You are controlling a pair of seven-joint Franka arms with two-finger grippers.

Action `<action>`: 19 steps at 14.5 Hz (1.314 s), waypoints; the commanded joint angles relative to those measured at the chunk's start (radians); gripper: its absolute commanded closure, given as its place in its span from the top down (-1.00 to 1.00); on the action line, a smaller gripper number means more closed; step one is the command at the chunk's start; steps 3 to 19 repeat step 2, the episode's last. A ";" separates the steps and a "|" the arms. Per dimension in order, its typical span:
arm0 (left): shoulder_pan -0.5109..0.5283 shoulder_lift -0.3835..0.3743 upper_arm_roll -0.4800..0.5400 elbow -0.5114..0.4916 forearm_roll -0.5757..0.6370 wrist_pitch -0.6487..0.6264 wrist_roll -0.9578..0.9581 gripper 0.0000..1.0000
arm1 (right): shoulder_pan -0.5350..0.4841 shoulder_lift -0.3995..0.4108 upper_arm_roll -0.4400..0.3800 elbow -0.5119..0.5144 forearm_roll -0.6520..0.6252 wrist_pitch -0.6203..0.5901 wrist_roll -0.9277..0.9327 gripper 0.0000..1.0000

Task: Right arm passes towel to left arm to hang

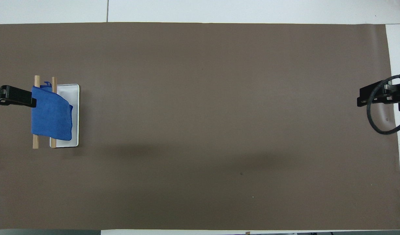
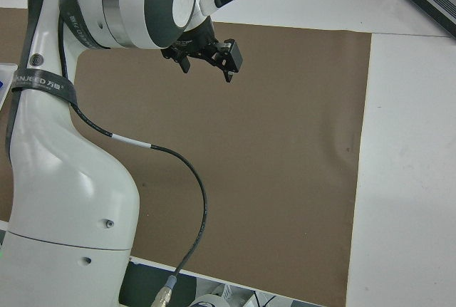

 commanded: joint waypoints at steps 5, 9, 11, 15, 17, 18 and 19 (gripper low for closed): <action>0.000 -0.026 0.001 -0.029 0.020 0.011 0.004 1.00 | -0.015 -0.007 0.005 -0.013 0.011 0.015 -0.027 1.00; 0.000 -0.026 0.001 -0.029 0.020 0.011 0.004 1.00 | -0.015 -0.007 0.005 -0.013 0.011 0.015 -0.027 1.00; 0.000 -0.026 0.001 -0.029 0.020 0.011 0.004 1.00 | -0.015 -0.007 0.005 -0.013 0.011 0.015 -0.027 1.00; 0.000 -0.026 0.001 -0.029 0.020 0.011 0.004 1.00 | -0.015 -0.007 0.005 -0.013 0.011 0.015 -0.027 1.00; 0.000 -0.026 0.001 -0.029 0.020 0.011 0.004 1.00 | -0.015 -0.007 0.005 -0.013 0.011 0.015 -0.027 1.00; 0.000 -0.026 0.001 -0.029 0.020 0.011 0.004 1.00 | -0.015 -0.007 0.005 -0.013 0.011 0.015 -0.027 1.00; 0.000 -0.026 0.001 -0.029 0.020 0.011 0.004 1.00 | -0.015 -0.007 0.005 -0.013 0.011 0.015 -0.027 1.00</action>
